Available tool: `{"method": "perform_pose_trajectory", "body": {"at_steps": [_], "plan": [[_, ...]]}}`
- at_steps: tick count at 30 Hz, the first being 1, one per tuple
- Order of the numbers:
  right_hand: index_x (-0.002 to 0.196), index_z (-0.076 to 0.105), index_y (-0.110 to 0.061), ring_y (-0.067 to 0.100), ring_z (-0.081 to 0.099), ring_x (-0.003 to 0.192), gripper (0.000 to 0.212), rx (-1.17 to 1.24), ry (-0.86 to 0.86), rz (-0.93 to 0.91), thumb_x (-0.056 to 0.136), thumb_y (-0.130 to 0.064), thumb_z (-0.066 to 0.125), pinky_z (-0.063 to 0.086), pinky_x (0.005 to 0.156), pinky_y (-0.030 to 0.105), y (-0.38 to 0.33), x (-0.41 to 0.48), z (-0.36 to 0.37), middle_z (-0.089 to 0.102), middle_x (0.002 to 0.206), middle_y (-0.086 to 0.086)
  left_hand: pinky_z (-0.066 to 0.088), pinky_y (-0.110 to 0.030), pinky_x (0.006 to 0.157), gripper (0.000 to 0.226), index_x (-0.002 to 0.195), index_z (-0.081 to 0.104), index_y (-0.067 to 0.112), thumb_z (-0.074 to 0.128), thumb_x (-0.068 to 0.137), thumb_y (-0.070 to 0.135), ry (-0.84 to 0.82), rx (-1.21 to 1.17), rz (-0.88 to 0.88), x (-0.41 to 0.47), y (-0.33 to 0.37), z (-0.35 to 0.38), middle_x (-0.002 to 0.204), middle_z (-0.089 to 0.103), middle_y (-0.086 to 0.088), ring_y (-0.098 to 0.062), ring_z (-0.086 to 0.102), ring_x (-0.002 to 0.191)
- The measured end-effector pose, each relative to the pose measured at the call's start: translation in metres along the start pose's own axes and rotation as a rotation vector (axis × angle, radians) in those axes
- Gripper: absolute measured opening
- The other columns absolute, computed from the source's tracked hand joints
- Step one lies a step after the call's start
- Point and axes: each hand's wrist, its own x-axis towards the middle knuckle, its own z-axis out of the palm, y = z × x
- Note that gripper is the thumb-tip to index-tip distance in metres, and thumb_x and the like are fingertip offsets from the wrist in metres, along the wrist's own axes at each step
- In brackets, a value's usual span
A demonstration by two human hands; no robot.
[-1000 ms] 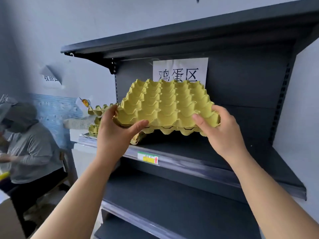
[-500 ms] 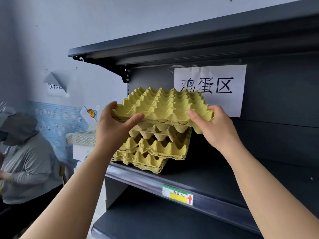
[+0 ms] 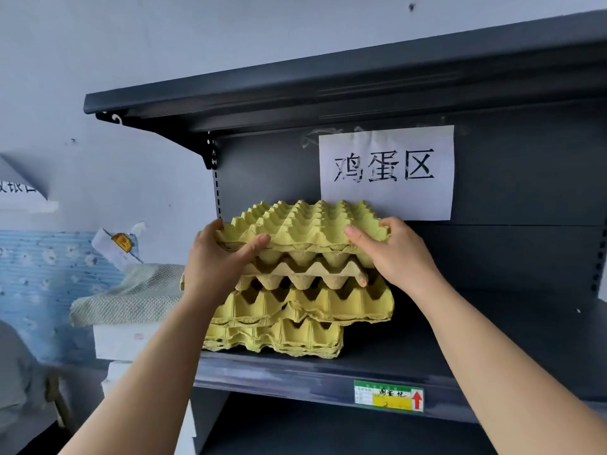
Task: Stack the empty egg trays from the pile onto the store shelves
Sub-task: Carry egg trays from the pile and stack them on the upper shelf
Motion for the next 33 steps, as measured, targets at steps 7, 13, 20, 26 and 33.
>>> {"method": "perform_pose_trajectory", "body": {"at_steps": [7,13,20,26,33], "plan": [[0.137,0.042,-0.017,0.027,0.049,0.119,0.097,-0.067,0.048,0.008,0.068,-0.085,0.046,0.044,0.098,0.045,-0.006,-0.005,0.012,0.052,0.133,0.008,0.047,-0.042,0.095,0.112,0.139,0.046,0.015,0.056,0.053,0.086,-0.069,0.107,0.030,0.003,-0.019,-0.001,0.128,0.057,-0.004,-0.024,0.055,0.115],[0.138,0.043,-0.019,0.027,0.046,0.124,0.088,-0.136,0.083,-0.005,0.073,-0.079,0.047,0.043,0.099,0.042,-0.009,-0.016,0.005,0.050,0.136,0.008,0.042,-0.048,0.102,0.087,0.141,0.045,0.015,0.066,0.075,0.067,-0.048,0.177,0.122,-0.003,-0.018,-0.003,0.138,0.049,-0.006,-0.029,0.047,0.124],[0.130,0.056,-0.021,0.017,0.054,0.109,0.053,-0.198,0.232,-0.153,0.085,-0.049,0.062,0.039,0.085,0.026,-0.009,-0.054,-0.021,0.053,0.133,-0.001,0.044,-0.049,0.094,0.047,0.121,0.065,0.008,0.074,0.083,0.035,0.062,0.201,0.534,-0.046,0.012,0.008,0.121,0.064,-0.010,-0.035,0.056,0.111],[0.126,0.061,-0.019,0.012,0.056,0.110,0.042,-0.322,0.249,-0.132,0.089,-0.039,0.061,0.039,0.089,0.020,0.031,-0.119,-0.063,0.057,0.132,-0.007,0.049,-0.046,0.086,0.041,0.115,0.069,0.010,0.066,0.084,0.037,-0.141,0.118,0.662,-0.119,0.043,0.053,0.114,0.068,-0.006,-0.034,0.062,0.099],[0.125,0.063,-0.016,0.015,0.054,0.119,0.041,-0.473,0.244,0.068,0.088,-0.034,0.064,0.039,0.099,0.026,0.124,-0.199,-0.139,0.059,0.131,-0.004,0.052,-0.045,0.082,0.038,0.110,0.070,0.006,0.078,0.079,0.027,-0.437,0.043,0.747,-0.230,0.091,0.134,0.108,0.070,-0.008,-0.035,0.065,0.095]]}}
